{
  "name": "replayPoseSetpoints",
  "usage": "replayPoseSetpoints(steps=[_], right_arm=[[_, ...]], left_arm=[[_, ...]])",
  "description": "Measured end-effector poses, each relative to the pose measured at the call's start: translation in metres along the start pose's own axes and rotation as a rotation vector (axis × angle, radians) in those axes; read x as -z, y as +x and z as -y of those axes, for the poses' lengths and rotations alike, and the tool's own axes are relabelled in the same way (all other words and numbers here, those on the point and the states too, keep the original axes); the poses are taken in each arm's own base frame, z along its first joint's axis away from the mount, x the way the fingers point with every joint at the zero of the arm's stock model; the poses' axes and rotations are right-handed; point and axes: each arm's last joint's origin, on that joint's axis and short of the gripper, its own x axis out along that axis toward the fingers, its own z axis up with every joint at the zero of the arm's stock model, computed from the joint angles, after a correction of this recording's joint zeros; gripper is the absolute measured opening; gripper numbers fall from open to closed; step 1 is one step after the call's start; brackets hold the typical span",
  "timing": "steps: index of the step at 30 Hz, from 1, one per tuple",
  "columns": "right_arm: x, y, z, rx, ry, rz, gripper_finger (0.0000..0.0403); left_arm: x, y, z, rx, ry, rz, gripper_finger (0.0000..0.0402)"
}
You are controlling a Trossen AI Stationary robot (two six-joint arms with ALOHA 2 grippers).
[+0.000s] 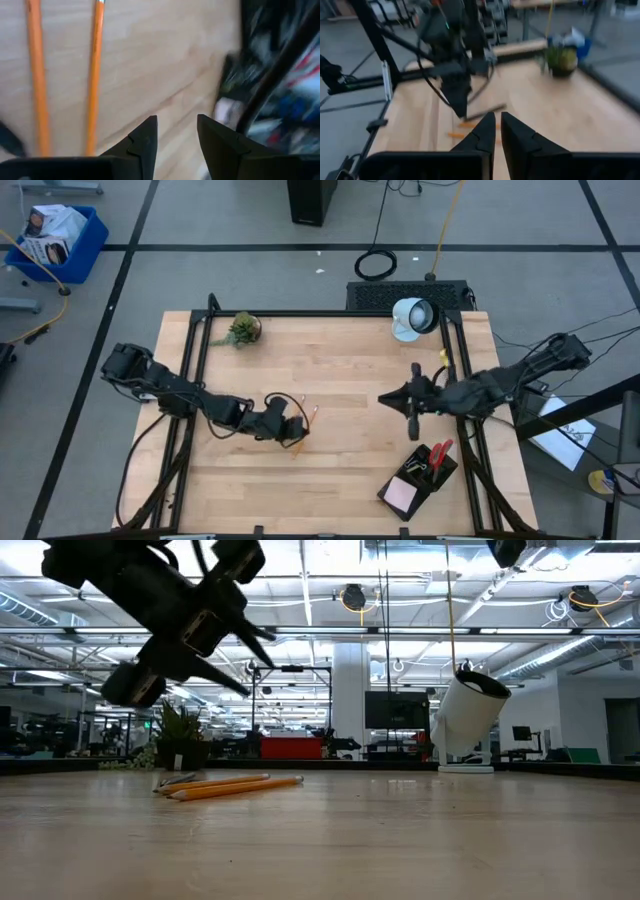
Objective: Pick and place office supplies into organizer
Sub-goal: Put the light orange pencil into the desk organizer
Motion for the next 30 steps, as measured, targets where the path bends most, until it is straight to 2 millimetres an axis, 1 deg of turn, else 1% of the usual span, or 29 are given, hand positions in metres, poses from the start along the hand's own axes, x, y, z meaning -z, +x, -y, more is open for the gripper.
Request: replayPoseSetpoints(steps=[2, 3, 5, 8, 10, 14, 16, 18, 20, 21, 22, 24, 27, 30], right_arm=[[-0.007, -0.008, 0.003, -0.012, -0.047, 0.056, 0.0021], [-0.010, -0.010, 0.004, -0.015, -0.072, 0.076, 0.0020], [-0.015, -0.014, 0.007, -0.013, -0.095, 0.112, 0.0018], [-0.018, -0.017, 0.014, 0.014, -0.096, 0.128, 0.0015], [-0.019, -0.016, 0.019, 0.046, -0.114, 0.123, 0.0014], [-0.019, -0.011, 0.030, 0.116, -0.150, 0.096, 0.0013], [-0.019, -0.009, 0.036, 0.151, -0.144, 0.093, 0.0013], [-0.021, -0.006, 0.042, 0.188, -0.147, 0.091, 0.0013], [-0.022, -0.003, 0.049, 0.229, -0.153, 0.090, 0.0013], [-0.022, -0.002, 0.052, 0.245, -0.152, 0.085, 0.0013], [-0.022, -0.001, 0.054, 0.259, -0.149, 0.082, 0.0012], [-0.024, 0.000, 0.059, 0.285, -0.133, 0.090, 0.0011], [-0.025, 0.000, 0.065, 0.310, -0.124, 0.091, 0.0011], [-0.026, 0.001, 0.068, 0.327, -0.127, 0.087, 0.0011]], left_arm=[[-0.002, 0.000, 0.003, 0.028, -0.116, 0.049, 0.0143], [-0.002, 0.000, 0.004, 0.039, -0.131, 0.066, 0.0143], [-0.003, 0.000, 0.005, 0.057, -0.091, 0.077, 0.0143], [-0.002, 0.000, 0.006, 0.058, -0.043, 0.046, 0.0143], [0.000, 0.000, 0.003, 0.030, -0.028, 0.034, 0.0143], [0.000, 0.000, 0.000, -0.007, 0.068, 0.034, 0.0143], [0.002, 0.005, 0.000, -0.037, 0.106, 0.024, 0.0143], [0.007, 0.013, 0.008, -0.080, 0.168, -0.020, 0.0143], [0.014, 0.026, 0.023, -0.129, 0.222, -0.079, 0.0143], [0.018, 0.033, 0.030, -0.174, 0.240, -0.109, 0.0143], [0.021, 0.038, 0.033, -0.249, 0.251, -0.125, 0.0143], [0.025, 0.046, 0.035, -0.395, 0.250, -0.126, 0.0143], [0.031, 0.054, 0.050, -0.472, 0.235, -0.076, 0.0143], [0.034, 0.059, 0.055, -0.515, 0.228, -0.052, 0.0143]])
